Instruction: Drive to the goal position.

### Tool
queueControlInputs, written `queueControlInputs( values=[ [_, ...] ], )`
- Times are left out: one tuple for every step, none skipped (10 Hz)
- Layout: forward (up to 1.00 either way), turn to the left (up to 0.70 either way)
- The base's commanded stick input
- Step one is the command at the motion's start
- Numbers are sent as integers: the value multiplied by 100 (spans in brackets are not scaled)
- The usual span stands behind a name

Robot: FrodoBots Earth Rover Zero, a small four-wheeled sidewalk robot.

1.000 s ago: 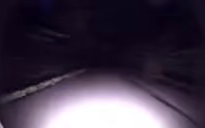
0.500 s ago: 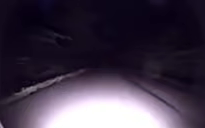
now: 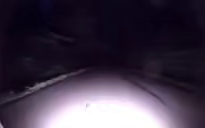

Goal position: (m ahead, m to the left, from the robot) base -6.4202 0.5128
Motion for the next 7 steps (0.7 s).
queueControlInputs(
  values=[
    [-100, -27],
    [-100, 0],
    [-100, 0],
    [-100, 0],
    [-100, 0],
    [-100, 0],
    [-100, 0]
  ],
)
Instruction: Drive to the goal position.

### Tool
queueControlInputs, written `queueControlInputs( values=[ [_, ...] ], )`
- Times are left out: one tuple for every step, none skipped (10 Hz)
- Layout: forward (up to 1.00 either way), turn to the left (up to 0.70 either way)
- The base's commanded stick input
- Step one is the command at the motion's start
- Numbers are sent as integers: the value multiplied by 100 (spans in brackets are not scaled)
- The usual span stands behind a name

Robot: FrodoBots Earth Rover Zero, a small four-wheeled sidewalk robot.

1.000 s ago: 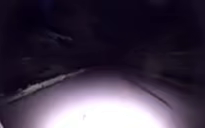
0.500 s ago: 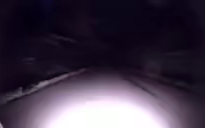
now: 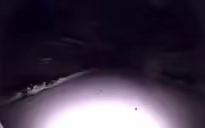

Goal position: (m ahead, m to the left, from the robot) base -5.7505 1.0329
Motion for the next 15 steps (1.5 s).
queueControlInputs(
  values=[
    [-100, 0],
    [-100, 0],
    [-100, 0],
    [-100, 0],
    [-100, 0],
    [-100, 0],
    [-100, 0],
    [-100, 0],
    [-100, 0],
    [-100, 0],
    [-100, 0],
    [-100, 0],
    [-100, 0],
    [-100, 0],
    [-100, 0]
  ],
)
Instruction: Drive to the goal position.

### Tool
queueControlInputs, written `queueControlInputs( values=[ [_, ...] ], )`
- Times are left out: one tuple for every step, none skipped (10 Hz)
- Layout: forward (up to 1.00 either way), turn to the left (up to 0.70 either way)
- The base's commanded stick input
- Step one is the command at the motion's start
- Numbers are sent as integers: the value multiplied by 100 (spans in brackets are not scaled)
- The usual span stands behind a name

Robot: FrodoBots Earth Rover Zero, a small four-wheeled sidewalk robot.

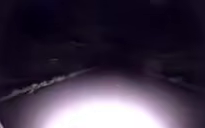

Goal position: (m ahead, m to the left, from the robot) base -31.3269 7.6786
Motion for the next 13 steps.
queueControlInputs(
  values=[
    [-100, 0],
    [-100, 0],
    [-100, 0],
    [-100, 0],
    [-100, 0],
    [-100, 0],
    [-100, 0],
    [-100, 0],
    [-100, 0],
    [-100, 0],
    [-100, 0],
    [-100, 0],
    [-100, 0]
  ],
)
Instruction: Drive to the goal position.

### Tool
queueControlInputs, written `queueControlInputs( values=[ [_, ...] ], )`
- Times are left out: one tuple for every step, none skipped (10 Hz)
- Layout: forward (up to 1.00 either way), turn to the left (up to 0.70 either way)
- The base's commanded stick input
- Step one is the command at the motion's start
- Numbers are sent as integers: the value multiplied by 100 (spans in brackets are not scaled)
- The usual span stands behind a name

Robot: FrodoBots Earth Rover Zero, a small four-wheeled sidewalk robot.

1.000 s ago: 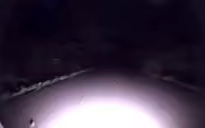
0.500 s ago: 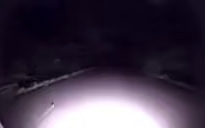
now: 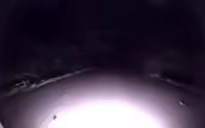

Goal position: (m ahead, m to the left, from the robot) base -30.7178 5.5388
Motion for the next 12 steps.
queueControlInputs(
  values=[
    [-100, 0],
    [-100, 0],
    [-100, 0],
    [-100, 0],
    [-100, 0],
    [-100, 0],
    [-100, 0],
    [-100, 0],
    [-100, 0],
    [-100, 0],
    [-100, 0],
    [-100, 0]
  ],
)
